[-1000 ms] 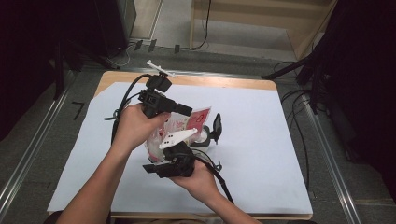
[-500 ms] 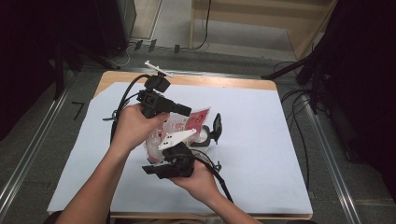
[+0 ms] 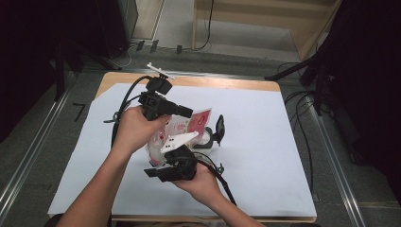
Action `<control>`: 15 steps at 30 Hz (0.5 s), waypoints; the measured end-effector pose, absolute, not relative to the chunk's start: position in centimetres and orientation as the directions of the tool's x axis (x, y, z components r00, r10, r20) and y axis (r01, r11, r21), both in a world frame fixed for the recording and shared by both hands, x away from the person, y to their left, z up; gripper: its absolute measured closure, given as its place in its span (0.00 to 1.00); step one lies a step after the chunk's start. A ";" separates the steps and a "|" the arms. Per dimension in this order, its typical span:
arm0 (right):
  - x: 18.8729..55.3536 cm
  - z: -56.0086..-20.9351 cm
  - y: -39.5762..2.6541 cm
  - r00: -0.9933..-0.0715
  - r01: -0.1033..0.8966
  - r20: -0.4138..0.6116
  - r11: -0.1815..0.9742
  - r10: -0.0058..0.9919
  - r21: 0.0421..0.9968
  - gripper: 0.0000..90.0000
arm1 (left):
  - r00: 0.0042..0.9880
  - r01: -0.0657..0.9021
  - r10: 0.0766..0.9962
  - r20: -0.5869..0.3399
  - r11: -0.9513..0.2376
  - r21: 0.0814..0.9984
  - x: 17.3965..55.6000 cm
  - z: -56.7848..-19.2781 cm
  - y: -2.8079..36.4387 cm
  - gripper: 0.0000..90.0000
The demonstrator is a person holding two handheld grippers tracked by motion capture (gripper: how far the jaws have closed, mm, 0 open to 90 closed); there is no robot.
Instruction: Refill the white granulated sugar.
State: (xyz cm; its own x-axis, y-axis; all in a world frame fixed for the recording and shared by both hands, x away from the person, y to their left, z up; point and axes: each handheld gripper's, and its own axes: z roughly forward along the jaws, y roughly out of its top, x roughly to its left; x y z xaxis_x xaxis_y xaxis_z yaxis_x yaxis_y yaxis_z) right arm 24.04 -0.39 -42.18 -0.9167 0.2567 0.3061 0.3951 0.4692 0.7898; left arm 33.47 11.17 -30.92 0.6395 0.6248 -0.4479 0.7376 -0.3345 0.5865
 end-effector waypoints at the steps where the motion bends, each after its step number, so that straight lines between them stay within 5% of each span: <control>1: 24.0 -42.2 -0.4 -0.918 0.392 0.303 0.471 0.255 0.790 0.71 | 0.640 0.738 0.626 -0.446 -0.339 0.584 33.5 -30.9 11.2 0.96; 15: 23.4 -43.2 -0.1 -0.933 0.346 0.248 0.463 0.261 0.816 0.71 | 0.661 0.733 0.604 -0.445 -0.395 0.553 32.6 -31.5 11.3 0.95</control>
State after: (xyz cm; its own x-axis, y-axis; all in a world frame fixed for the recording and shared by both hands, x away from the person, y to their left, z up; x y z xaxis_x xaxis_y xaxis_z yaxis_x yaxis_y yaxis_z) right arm 23.35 -0.10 -43.19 -0.9331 0.2608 0.2476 0.3459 0.4630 0.8161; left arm 32.63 11.31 -31.45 0.6610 0.6043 -0.4449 0.7334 -0.3948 0.5533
